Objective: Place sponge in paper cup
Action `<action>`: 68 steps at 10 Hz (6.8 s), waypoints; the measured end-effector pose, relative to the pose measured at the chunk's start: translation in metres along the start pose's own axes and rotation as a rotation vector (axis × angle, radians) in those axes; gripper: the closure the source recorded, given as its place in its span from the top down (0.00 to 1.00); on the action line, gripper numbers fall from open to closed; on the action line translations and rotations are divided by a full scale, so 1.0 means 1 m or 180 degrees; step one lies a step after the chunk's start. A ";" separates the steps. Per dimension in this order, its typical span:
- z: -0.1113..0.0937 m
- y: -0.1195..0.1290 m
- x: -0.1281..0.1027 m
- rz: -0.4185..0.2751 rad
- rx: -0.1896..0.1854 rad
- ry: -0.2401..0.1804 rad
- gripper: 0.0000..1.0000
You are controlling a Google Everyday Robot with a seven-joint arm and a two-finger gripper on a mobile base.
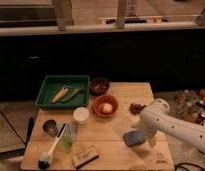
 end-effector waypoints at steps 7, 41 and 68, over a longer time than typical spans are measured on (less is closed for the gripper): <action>0.004 0.001 -0.001 -0.0319 -0.0012 -0.0054 0.80; 0.019 0.016 0.000 -0.1118 0.0153 -0.0283 0.80; -0.062 -0.012 -0.015 -0.1497 0.0172 0.0051 0.25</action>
